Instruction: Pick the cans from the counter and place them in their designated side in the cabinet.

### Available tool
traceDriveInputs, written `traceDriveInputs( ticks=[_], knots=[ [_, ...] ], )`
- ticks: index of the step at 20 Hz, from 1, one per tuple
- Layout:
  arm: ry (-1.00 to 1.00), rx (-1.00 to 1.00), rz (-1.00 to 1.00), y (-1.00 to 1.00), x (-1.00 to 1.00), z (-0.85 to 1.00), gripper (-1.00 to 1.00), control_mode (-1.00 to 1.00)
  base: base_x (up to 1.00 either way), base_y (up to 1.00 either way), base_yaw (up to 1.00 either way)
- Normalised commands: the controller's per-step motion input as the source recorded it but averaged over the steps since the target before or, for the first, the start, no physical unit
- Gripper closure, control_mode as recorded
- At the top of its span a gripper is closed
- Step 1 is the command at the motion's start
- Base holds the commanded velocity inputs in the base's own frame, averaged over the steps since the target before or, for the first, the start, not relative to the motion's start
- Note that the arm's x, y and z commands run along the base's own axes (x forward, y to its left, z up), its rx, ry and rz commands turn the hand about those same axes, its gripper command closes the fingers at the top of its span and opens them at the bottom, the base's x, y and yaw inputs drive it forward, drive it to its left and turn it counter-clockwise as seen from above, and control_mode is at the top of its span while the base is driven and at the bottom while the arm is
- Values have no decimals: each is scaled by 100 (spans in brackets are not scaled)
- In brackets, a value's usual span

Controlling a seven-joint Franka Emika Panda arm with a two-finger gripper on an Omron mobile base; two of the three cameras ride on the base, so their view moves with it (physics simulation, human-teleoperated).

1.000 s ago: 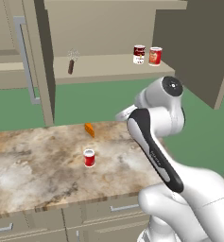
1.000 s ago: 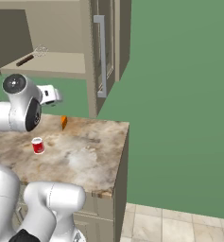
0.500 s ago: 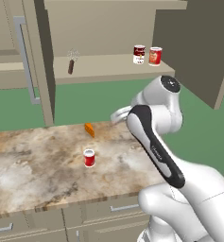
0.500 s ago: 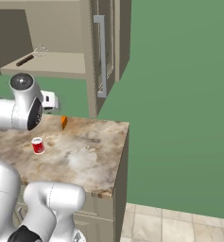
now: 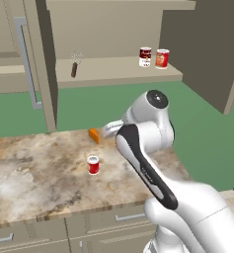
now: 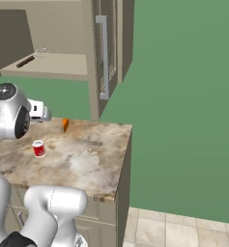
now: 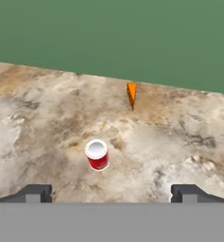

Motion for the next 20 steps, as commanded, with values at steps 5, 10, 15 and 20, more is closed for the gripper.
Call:
traceDriveInputs(
  ticks=[5,10,15,20],
  knots=[
    [9,0,-11,26,0,-12,-100,-100,0,0,0],
    [11,0,-7,20,4,-11,-100,-100,0,0,0],
    [6,0,-1,24,12,-8,-100,-100,0,0,0],
    [1,0,0,18,10,-8,-100,-100,0,0,0]
  ],
)
